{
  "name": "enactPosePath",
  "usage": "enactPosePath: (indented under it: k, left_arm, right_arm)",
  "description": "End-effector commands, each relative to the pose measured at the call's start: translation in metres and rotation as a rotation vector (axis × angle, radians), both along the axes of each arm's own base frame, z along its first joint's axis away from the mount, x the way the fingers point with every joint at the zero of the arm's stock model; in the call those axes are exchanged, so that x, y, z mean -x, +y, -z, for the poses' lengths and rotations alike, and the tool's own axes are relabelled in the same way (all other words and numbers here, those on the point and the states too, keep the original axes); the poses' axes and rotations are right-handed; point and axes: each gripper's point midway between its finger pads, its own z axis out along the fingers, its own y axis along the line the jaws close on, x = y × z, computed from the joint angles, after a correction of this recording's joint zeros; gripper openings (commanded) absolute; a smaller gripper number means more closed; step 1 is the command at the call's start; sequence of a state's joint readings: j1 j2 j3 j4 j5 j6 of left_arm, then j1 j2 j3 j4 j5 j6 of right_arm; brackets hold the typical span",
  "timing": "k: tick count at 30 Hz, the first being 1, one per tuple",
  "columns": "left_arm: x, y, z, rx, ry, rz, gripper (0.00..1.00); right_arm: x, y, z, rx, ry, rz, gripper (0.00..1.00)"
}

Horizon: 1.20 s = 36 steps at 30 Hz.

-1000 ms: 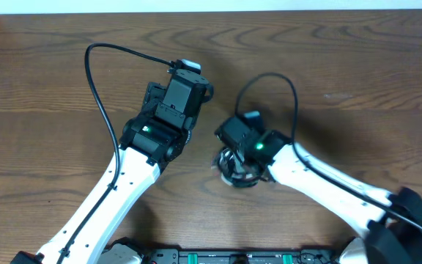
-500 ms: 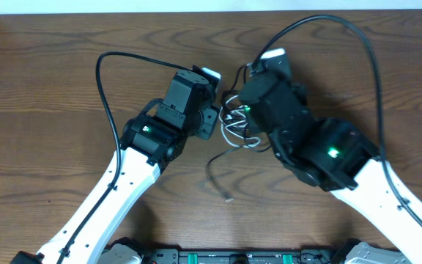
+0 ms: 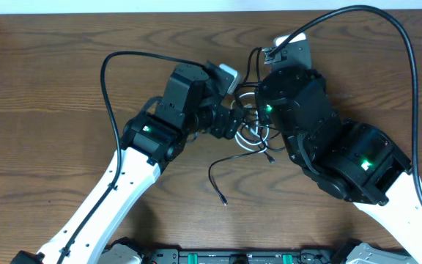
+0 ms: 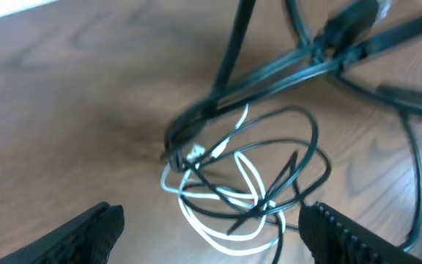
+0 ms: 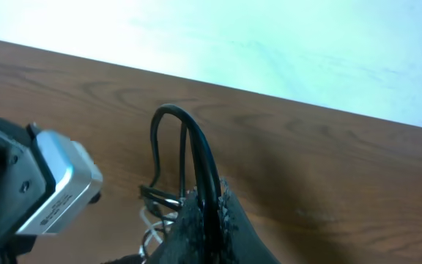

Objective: Untangle cables

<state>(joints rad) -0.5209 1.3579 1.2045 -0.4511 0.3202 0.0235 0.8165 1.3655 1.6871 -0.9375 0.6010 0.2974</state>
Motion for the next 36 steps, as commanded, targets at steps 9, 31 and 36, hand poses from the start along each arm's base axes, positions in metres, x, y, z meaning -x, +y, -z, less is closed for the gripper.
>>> enactPosePath:
  k: [9,31,36]
  left_arm:
    - [-0.058,-0.02,0.049,-0.04,-0.032,-0.052,0.82]
    - [-0.121,0.184,0.089,-0.599,-0.091,-0.709,0.65]
    - [-0.122,0.215,0.091,-0.527,-0.035,-0.814,0.65]
  right_arm:
    - [0.033,-0.006,-0.067,-0.127,-0.12,-0.106,0.02]
    - [0.122,-0.232,-0.123,-0.078,-0.427,0.676,0.01]
    - [0.129,-0.235,-0.123,-0.186,-0.42,0.625,0.01]
